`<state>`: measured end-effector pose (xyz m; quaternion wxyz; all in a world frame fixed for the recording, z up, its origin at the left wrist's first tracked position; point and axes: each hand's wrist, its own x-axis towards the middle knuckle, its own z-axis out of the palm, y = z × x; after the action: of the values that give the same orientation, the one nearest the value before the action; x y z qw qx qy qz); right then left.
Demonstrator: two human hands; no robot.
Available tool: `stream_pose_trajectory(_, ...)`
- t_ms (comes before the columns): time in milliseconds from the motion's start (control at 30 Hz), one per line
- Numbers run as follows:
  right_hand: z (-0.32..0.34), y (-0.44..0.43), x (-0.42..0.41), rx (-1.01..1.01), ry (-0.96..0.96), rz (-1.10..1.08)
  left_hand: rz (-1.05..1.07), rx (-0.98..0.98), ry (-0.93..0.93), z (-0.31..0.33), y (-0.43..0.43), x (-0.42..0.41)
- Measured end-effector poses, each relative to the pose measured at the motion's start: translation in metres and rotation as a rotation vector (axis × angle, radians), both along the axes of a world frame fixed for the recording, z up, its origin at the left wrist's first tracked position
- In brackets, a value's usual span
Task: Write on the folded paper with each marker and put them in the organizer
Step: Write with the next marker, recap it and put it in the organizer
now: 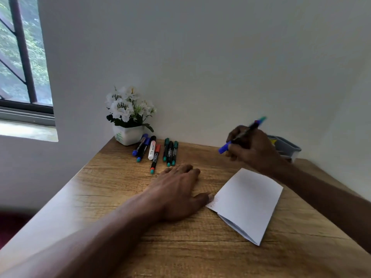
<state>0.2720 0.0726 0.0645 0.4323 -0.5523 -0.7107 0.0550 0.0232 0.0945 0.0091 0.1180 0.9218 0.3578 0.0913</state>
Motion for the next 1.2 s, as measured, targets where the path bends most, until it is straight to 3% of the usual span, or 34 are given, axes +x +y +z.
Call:
stream_pose_trajectory(100, -0.008, -0.044, -0.015, -0.105, 0.546, 0.193, -0.016, -0.024, -0.156, 0.003, -0.004, -0.004)
stream_pose_trajectory(200, -0.023, -0.069, -0.032, -0.153, 0.763, 0.270, -0.064, -0.036, -0.456, 0.007, -0.011, -0.003)
stream_pose_trajectory(300, -0.041, -0.073, -0.043, -0.174, 0.750, 0.234, -0.162, -0.042, -0.632, 0.007, -0.021, 0.002)
stream_pose_trajectory(433, -0.049, -0.071, -0.046, -0.232, 0.688, 0.239, -0.223, -0.051, -0.699, 0.005, -0.028, 0.005)
stream_pose_trajectory(567, -0.051, -0.069, -0.045, -0.284, 0.827, 0.261, -0.192, -0.095, -0.748, 0.006, -0.026, 0.003)
stream_pose_trajectory(833, -0.048, -0.068, -0.046, -0.413, 1.179, 0.303, -0.187, -0.296, -0.776, 0.005, -0.030, 0.006)
stream_pose_trajectory(1067, -0.048, -0.067, -0.043, -0.484, 1.152, 0.335, -0.244, -0.495, -0.737, 0.009, -0.027, 0.004)
stream_pose_trajectory(1200, -0.048, -0.067, -0.042, -0.507, 1.096, 0.326, -0.271, -0.454, -0.611, 0.008, -0.022, 0.000)
